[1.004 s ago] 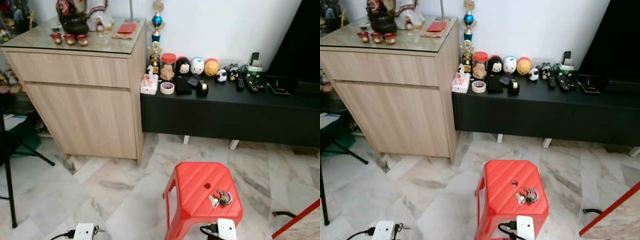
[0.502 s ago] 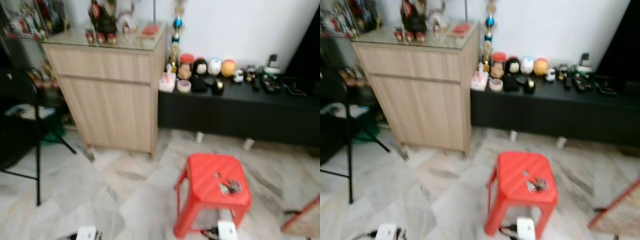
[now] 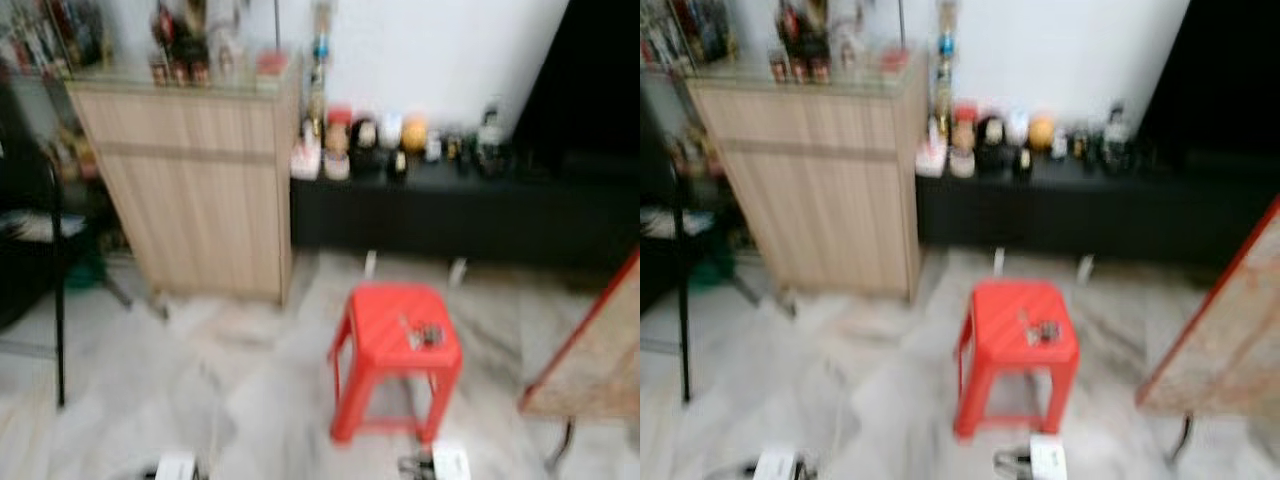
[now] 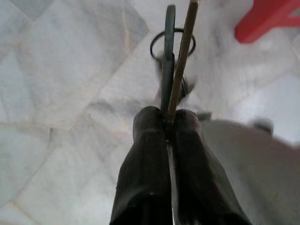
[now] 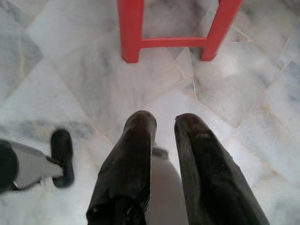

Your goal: Hang keys on a hook

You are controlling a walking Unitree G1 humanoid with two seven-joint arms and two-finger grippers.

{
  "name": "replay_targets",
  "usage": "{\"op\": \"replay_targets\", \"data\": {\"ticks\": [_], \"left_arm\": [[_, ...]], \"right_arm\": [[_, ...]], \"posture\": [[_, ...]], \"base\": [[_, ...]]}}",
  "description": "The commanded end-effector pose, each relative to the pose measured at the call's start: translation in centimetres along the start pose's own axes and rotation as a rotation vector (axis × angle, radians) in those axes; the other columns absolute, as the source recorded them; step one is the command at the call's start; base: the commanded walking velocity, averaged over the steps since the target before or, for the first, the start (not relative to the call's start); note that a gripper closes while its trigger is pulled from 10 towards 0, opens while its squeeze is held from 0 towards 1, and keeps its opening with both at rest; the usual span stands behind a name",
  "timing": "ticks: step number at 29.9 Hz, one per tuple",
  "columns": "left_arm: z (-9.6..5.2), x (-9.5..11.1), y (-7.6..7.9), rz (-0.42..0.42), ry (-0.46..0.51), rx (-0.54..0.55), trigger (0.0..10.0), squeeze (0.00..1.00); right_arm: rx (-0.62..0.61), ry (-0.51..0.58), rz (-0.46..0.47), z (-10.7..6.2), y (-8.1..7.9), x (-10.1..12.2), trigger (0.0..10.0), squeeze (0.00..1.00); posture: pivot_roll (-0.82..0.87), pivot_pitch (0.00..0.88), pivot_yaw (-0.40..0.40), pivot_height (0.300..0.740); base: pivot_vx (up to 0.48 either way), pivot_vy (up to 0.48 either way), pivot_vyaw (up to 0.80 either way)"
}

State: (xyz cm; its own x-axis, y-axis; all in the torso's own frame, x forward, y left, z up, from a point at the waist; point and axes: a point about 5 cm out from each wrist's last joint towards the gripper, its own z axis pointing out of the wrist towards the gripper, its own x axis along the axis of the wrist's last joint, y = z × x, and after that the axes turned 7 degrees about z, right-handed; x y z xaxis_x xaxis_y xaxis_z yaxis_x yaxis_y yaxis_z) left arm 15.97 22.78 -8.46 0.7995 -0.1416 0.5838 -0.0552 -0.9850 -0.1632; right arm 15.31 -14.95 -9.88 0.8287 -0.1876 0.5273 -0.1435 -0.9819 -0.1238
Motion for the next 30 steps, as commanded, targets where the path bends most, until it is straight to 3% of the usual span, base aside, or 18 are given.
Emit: {"op": "replay_targets", "data": {"ticks": [1,14,30], "left_arm": [[-0.04,-0.3,0.35,0.007,-0.01,-0.013,10.0,0.0],[0.12,0.27,0.39,0.018,0.001,-0.015,10.0,0.0],[0.15,0.44,0.09,0.03,0.002,0.011,10.0,0.0]], "right_arm": [[-0.012,0.013,-0.007,0.05,0.38,0.49,10.0,0.0],[-0.007,0.024,-0.026,0.16,0.26,1.03,10.0,0.0],[-0.017,0.023,-0.024,0.24,0.32,1.38,10.0,0.0]], "posture": [[0.03,0.0,-0.056,0.74],[0.03,0.0,-0.06,0.74],[0.03,0.0,-0.059,0.74]], "base": [[-0.277,0.0,0.0],[-0.275,0.0,0.0],[0.0,0.0,0.0]]}}
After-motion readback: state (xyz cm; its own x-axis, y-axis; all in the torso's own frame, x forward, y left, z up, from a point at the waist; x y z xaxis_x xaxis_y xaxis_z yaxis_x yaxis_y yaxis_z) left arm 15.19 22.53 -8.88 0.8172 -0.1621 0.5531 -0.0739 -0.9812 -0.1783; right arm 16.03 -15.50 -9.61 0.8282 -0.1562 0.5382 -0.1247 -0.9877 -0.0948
